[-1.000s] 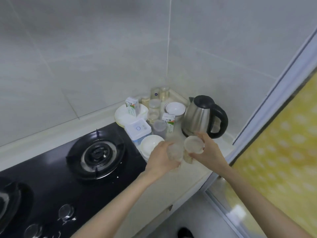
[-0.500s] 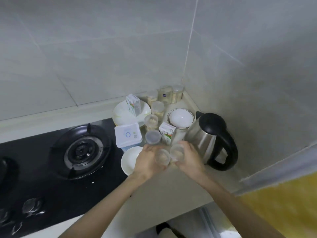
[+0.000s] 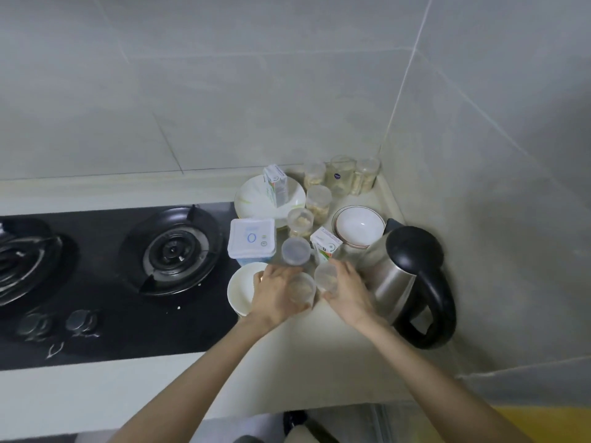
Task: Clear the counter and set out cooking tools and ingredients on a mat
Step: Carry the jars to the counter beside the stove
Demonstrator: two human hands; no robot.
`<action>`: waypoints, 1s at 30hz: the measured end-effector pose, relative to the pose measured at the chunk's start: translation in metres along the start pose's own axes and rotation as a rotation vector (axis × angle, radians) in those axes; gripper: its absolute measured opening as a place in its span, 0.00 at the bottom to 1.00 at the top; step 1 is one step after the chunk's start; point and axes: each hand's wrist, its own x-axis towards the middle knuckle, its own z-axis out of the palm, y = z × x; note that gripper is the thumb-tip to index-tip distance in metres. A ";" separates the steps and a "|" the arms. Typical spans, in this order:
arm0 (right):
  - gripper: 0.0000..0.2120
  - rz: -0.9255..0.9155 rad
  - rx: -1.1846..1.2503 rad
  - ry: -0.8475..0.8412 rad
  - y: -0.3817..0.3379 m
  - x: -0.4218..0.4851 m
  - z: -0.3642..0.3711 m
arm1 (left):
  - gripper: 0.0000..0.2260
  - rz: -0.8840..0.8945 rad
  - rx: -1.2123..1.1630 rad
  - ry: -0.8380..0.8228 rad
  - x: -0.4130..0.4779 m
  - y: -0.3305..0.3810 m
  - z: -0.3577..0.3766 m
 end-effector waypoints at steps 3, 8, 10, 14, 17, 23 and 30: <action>0.31 -0.018 -0.016 -0.023 -0.001 0.001 -0.002 | 0.29 -0.026 -0.023 -0.004 -0.002 -0.005 0.007; 0.28 -0.102 -0.087 0.003 -0.003 -0.002 -0.004 | 0.27 -0.025 -0.110 0.085 -0.011 -0.012 0.007; 0.27 -0.141 -0.100 0.028 -0.007 -0.004 -0.009 | 0.25 -0.048 -0.180 0.113 -0.016 -0.014 0.001; 0.26 -0.251 -0.075 0.086 -0.027 -0.008 -0.024 | 0.20 -0.068 -0.305 0.251 -0.029 -0.018 -0.021; 0.24 -0.329 -0.008 0.122 -0.052 -0.013 -0.034 | 0.19 -0.109 -0.385 0.311 -0.044 -0.026 -0.042; 0.21 -0.521 0.058 0.056 -0.120 -0.022 -0.026 | 0.17 -0.192 -0.454 0.501 -0.092 -0.052 -0.085; 0.19 -0.746 0.066 -0.087 -0.205 -0.050 0.015 | 0.16 -0.372 -0.460 0.711 -0.180 -0.106 -0.115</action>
